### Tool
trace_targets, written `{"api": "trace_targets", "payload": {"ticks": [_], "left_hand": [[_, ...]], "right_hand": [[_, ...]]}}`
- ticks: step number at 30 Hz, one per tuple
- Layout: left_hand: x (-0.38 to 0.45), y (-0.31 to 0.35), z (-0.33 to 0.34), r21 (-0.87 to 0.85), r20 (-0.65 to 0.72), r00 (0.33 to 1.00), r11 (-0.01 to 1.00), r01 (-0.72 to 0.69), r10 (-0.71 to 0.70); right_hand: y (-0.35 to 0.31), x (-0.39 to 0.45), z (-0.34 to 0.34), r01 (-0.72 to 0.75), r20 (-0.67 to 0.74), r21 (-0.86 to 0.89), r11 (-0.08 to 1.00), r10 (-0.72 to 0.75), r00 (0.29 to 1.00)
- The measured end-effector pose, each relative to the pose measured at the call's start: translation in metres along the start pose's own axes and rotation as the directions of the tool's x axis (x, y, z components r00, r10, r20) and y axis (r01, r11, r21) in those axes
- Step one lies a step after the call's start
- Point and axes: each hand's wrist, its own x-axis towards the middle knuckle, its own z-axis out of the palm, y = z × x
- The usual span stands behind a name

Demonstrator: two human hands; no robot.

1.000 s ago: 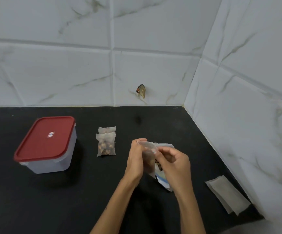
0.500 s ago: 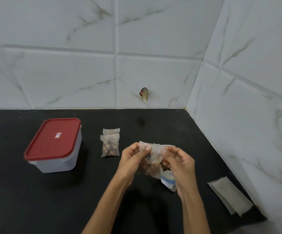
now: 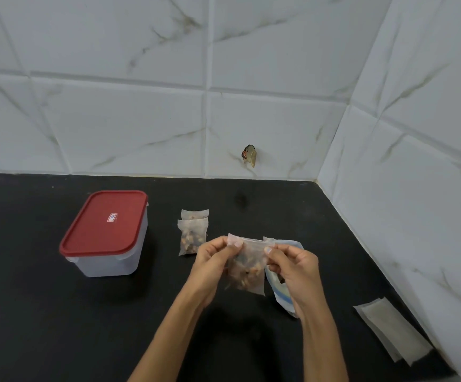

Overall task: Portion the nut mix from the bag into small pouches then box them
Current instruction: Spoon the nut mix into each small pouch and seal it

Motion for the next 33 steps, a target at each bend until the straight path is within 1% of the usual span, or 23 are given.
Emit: {"api": "trace_targets", "payload": {"ticks": [5, 8, 11, 12, 16, 18, 21, 23, 25, 30, 33], "left_hand": [[0.005, 0.004, -0.004, 0.048, -0.053, 0.998, 0.999, -0.018, 0.021], [0.009, 0.007, -0.006, 0.051, -0.059, 0.997, 0.998, -0.041, 0.044], [0.013, 0.007, -0.008, 0.059, -0.055, 0.997, 0.997, -0.044, 0.047], [0.014, 0.006, -0.009, 0.063, -0.052, 0.998, 0.997, -0.042, 0.046], [0.019, 0.004, -0.016, 0.055, -0.002, 0.999, 0.997, -0.046, 0.046], [0.022, 0.004, -0.016, 0.025, -0.007, 0.999, 0.999, -0.045, 0.046], [0.026, 0.003, -0.017, -0.033, -0.072, 0.997, 0.999, -0.024, 0.022], [0.029, 0.000, -0.020, -0.042, -0.092, 0.996, 0.999, -0.025, 0.021], [0.030, -0.001, -0.022, -0.043, -0.086, 0.996, 0.999, -0.033, 0.030], [0.033, -0.001, -0.022, 0.008, -0.097, 0.995, 1.000, -0.025, 0.026], [0.037, 0.000, -0.023, 0.054, -0.099, 0.995, 0.998, -0.013, 0.019]], "right_hand": [[0.003, 0.012, 0.008, 0.024, 0.016, -0.003, 1.000, -0.024, 1.000], [0.005, 0.018, 0.012, 0.040, 0.028, 0.007, 0.999, -0.040, 0.999], [0.007, 0.020, 0.018, -0.030, 0.141, 0.120, 0.992, 0.013, 0.990], [0.008, 0.021, 0.020, -0.044, 0.171, 0.130, 0.991, 0.021, 0.985], [0.007, 0.025, 0.022, -0.004, 0.214, 0.084, 0.996, -0.014, 0.977], [0.007, 0.027, 0.024, 0.003, 0.219, 0.116, 0.993, -0.029, 0.975], [0.008, 0.030, 0.026, 0.011, 0.189, 0.149, 0.989, -0.040, 0.981], [0.010, 0.033, 0.027, 0.011, 0.195, 0.157, 0.988, -0.042, 0.980], [0.010, 0.036, 0.030, 0.003, 0.202, 0.137, 0.991, -0.031, 0.979], [0.008, 0.040, 0.038, 0.027, 0.216, -0.010, 1.000, -0.024, 0.976], [0.008, 0.044, 0.040, 0.042, 0.224, -0.030, 0.999, -0.034, 0.974]]}}
